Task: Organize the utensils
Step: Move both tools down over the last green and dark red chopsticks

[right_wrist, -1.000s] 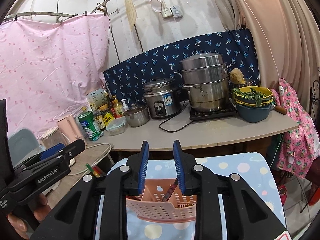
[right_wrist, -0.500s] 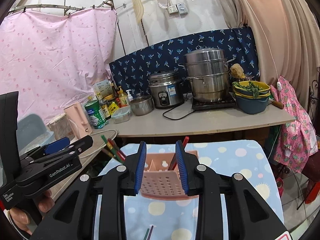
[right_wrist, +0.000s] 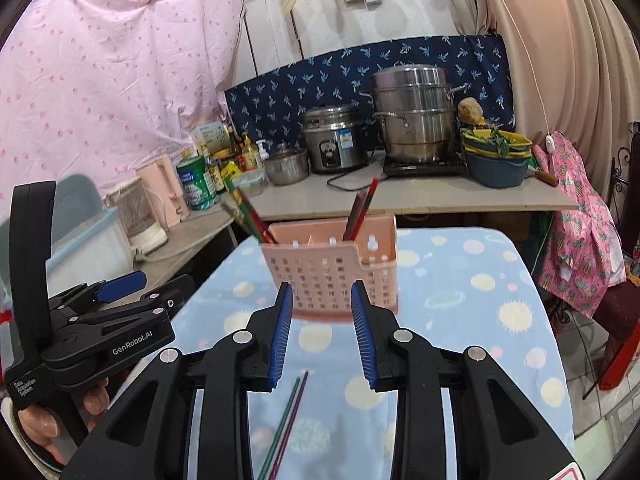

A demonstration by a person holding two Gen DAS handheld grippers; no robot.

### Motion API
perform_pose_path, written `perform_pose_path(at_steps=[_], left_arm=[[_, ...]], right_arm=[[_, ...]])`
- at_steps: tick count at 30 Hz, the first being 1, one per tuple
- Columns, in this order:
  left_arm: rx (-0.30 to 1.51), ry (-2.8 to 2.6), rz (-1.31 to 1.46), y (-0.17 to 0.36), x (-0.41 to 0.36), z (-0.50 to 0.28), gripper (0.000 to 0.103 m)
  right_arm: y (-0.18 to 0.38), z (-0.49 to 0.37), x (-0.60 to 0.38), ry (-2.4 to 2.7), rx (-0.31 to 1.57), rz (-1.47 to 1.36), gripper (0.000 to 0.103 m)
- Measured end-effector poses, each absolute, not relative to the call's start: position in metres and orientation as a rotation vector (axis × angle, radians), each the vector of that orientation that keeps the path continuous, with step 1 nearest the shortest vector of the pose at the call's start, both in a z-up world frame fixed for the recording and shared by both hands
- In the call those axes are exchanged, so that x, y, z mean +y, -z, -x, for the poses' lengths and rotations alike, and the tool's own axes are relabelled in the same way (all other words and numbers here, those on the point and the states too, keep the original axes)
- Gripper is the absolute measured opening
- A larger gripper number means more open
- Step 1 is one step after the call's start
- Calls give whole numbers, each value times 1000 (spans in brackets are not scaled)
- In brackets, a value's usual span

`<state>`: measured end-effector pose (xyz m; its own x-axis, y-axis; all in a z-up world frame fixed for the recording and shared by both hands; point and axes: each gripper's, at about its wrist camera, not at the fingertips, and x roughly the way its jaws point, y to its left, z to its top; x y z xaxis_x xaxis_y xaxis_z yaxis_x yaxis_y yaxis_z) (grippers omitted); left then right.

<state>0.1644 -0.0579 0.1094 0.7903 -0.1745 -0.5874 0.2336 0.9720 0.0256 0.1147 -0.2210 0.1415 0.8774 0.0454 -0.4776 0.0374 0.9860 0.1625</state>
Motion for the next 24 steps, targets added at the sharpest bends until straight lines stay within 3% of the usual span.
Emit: perform_pose_path(at_steps=[24], left_arm=[[848, 181, -131, 8, -10, -75, 65]], right_arm=[[5, -22, -155, -33, 797, -197, 30]])
